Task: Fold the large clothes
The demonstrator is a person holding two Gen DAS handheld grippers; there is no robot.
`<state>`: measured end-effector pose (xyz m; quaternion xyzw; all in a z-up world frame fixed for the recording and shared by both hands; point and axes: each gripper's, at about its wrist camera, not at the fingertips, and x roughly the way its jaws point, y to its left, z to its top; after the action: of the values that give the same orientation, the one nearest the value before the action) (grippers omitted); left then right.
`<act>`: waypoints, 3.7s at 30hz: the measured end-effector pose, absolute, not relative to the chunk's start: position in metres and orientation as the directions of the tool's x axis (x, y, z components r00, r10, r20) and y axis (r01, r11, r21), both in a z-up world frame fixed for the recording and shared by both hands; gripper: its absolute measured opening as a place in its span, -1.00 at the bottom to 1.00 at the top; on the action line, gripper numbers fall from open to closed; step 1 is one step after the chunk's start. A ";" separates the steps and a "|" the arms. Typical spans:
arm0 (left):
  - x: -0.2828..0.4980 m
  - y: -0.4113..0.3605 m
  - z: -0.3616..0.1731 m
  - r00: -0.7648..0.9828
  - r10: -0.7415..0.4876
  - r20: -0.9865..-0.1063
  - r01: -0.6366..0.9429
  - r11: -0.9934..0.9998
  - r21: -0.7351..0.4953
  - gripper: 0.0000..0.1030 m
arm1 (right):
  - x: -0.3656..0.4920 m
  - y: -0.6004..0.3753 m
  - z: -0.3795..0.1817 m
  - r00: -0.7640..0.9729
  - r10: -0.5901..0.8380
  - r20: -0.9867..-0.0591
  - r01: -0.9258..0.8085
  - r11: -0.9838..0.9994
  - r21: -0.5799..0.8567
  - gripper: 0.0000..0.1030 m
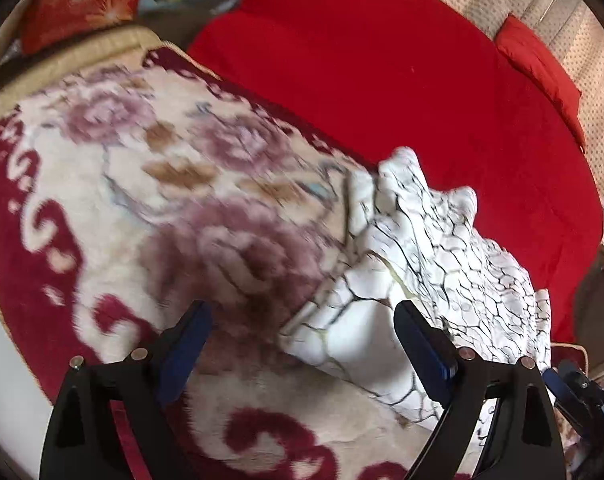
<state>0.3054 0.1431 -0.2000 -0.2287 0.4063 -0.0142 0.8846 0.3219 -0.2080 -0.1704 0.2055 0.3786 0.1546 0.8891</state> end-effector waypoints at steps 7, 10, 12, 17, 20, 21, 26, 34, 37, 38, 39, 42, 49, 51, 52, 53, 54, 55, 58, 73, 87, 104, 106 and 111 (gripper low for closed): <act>0.336 0.106 -0.211 0.628 -0.346 -0.697 -0.045 0.878 -0.476 0.80 | 0.339 -0.148 -0.199 0.543 0.505 -0.672 -0.221 0.857 0.465 0.10; 0.340 0.098 -0.213 0.640 -0.338 -0.690 -0.022 0.890 -0.456 0.25 | 0.337 -0.145 -0.205 0.532 0.489 -0.692 -0.230 0.869 0.437 0.03; 0.339 0.096 -0.212 0.649 -0.338 -0.682 -0.014 0.891 -0.455 -0.17 | 0.331 -0.159 -0.197 0.543 0.535 -0.648 -0.230 0.836 0.497 0.03; 0.330 0.098 -0.204 0.664 -0.364 -0.653 0.024 0.883 -0.469 -0.69 | 0.312 -0.212 -0.182 0.665 0.485 -0.568 -0.148 0.831 0.536 0.03; 0.312 0.102 -0.192 0.670 -0.389 -0.632 0.038 0.869 -0.494 -0.76 | 0.307 -0.247 -0.184 0.702 0.455 -0.548 -0.074 0.812 0.579 0.05; 0.302 0.102 -0.185 0.678 -0.397 -0.619 0.054 0.867 -0.496 -0.77 | 0.308 -0.257 -0.184 0.713 0.441 -0.545 -0.049 0.807 0.588 0.05; 0.265 0.100 -0.170 0.727 -0.378 -0.573 0.090 0.880 -0.467 -0.73 | 0.304 -0.275 -0.180 0.737 0.430 -0.521 -0.033 0.794 0.608 0.06; 0.261 0.165 -0.206 0.712 -0.325 -0.622 -0.163 0.785 -0.597 0.34 | 0.314 -0.239 -0.184 0.688 0.490 -0.535 -0.119 0.804 0.583 0.06; 0.252 0.167 -0.215 0.703 -0.412 -0.580 -0.132 0.726 -0.675 0.57 | 0.314 -0.227 -0.185 0.680 0.503 -0.534 -0.148 0.806 0.573 0.06; 0.251 0.166 -0.219 0.694 -0.442 -0.569 -0.129 0.701 -0.702 0.57 | 0.314 -0.225 -0.185 0.676 0.510 -0.531 -0.155 0.804 0.575 0.06; 0.251 0.161 -0.227 0.684 -0.472 -0.557 -0.133 0.669 -0.731 0.58 | 0.314 -0.219 -0.183 0.674 0.512 -0.532 -0.158 0.803 0.574 0.06; 0.260 0.146 -0.241 0.660 -0.491 -0.569 -0.165 0.644 -0.747 0.67 | 0.313 -0.214 -0.185 0.668 0.516 -0.537 -0.164 0.805 0.570 0.06; 0.304 0.121 -0.242 0.699 -0.490 -0.520 -0.147 0.614 -0.775 0.65 | 0.313 -0.207 -0.188 0.658 0.520 -0.545 -0.169 0.807 0.565 0.06; 0.311 0.112 -0.235 0.714 -0.484 -0.506 -0.122 0.625 -0.771 0.40 | 0.314 -0.207 -0.189 0.659 0.519 -0.545 -0.166 0.807 0.567 0.06; 0.314 0.108 -0.233 0.717 -0.462 -0.521 -0.123 0.652 -0.748 0.01 | 0.314 -0.207 -0.190 0.658 0.518 -0.547 -0.163 0.807 0.568 0.06; 0.318 0.106 -0.233 0.721 -0.443 -0.532 -0.128 0.670 -0.732 -0.04 | 0.316 -0.207 -0.191 0.656 0.516 -0.550 -0.159 0.807 0.568 0.06; 0.323 0.105 -0.234 0.727 -0.433 -0.532 -0.139 0.667 -0.732 -0.04 | 0.316 -0.207 -0.192 0.656 0.513 -0.553 -0.154 0.808 0.568 0.06; 0.323 0.106 -0.236 0.730 -0.432 -0.529 -0.151 0.652 -0.743 -0.04 | 0.317 -0.208 -0.193 0.655 0.512 -0.555 -0.149 0.808 0.570 0.06; 0.326 0.100 -0.237 0.737 -0.425 -0.526 -0.161 0.645 -0.747 0.58 | 0.320 -0.206 -0.194 0.657 0.502 -0.562 -0.138 0.813 0.565 -0.01; 0.346 0.075 -0.217 0.743 -0.404 -0.533 -0.032 0.774 -0.632 -0.36 | 0.414 -0.205 -0.210 0.557 0.255 -0.790 0.162 0.900 0.405 -0.47; 0.306 -0.072 -0.107 0.779 -0.404 -0.480 0.370 0.914 -0.169 -0.53 | 0.379 -0.318 -0.195 0.651 0.464 -0.601 0.128 0.713 0.689 -0.72; 0.269 -0.253 -0.202 0.623 -0.411 -0.666 0.657 0.737 0.160 -0.59 | 0.357 -0.445 -0.150 0.745 0.536 -0.398 -0.048 0.638 0.769 -0.72; 0.265 -0.249 -0.203 0.624 -0.432 -0.651 0.667 0.729 0.156 -0.58 | 0.372 -0.418 -0.140 0.691 0.605 -0.396 -0.142 0.650 0.746 -0.72; 0.256 -0.227 -0.190 0.598 -0.516 -0.614 0.713 0.692 0.113 -0.36 | 0.420 -0.376 -0.181 0.581 0.537 -0.611 -0.038 0.768 0.639 -0.87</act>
<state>0.2563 -0.2268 -0.1901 0.1762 0.2797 -0.3504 0.8763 0.4199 -0.3757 -0.1811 0.2940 0.4244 0.1714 0.8391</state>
